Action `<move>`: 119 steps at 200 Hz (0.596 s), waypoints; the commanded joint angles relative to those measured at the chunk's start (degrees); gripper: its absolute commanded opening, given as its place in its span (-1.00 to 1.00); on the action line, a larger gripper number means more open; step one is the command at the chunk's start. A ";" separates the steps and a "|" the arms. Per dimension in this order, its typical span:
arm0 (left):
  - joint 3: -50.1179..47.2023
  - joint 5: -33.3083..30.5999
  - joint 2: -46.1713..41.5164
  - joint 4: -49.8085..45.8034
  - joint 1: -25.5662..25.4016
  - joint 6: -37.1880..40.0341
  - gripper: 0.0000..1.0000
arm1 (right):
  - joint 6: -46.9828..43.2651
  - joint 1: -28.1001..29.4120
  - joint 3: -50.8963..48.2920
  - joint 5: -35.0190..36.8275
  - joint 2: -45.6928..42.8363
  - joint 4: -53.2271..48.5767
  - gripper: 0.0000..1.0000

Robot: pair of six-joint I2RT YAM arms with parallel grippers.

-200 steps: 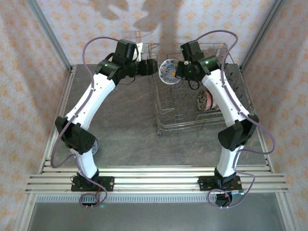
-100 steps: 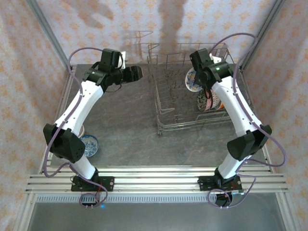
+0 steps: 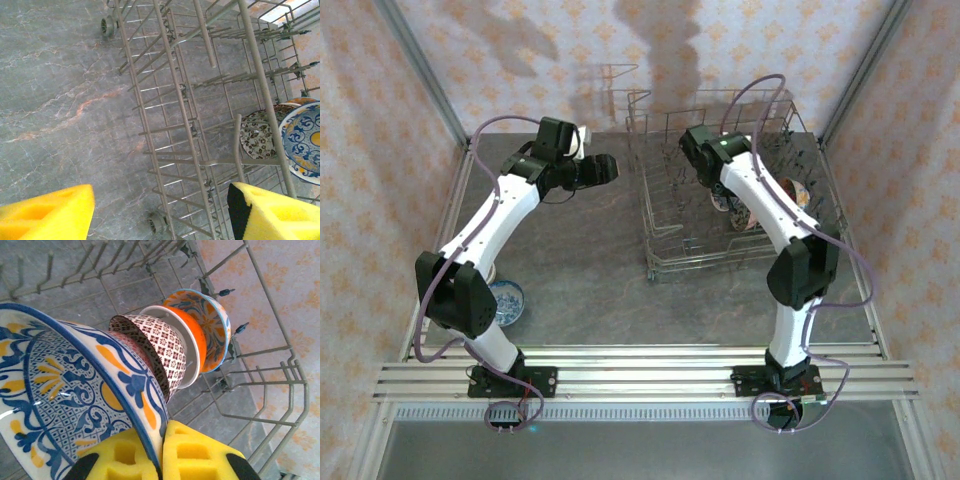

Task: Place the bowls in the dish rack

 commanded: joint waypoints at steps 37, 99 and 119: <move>-1.47 0.04 -1.09 1.52 0.89 -0.14 0.43 | 0.99 0.98 5.06 10.03 4.18 -4.74 -1.00; -3.24 0.66 -1.61 2.13 1.34 -0.27 0.42 | 0.58 3.70 5.43 13.78 8.31 -7.53 -1.00; -3.47 0.59 -1.88 2.04 1.38 -0.14 0.43 | 1.01 4.28 5.67 13.99 9.44 -8.41 -1.00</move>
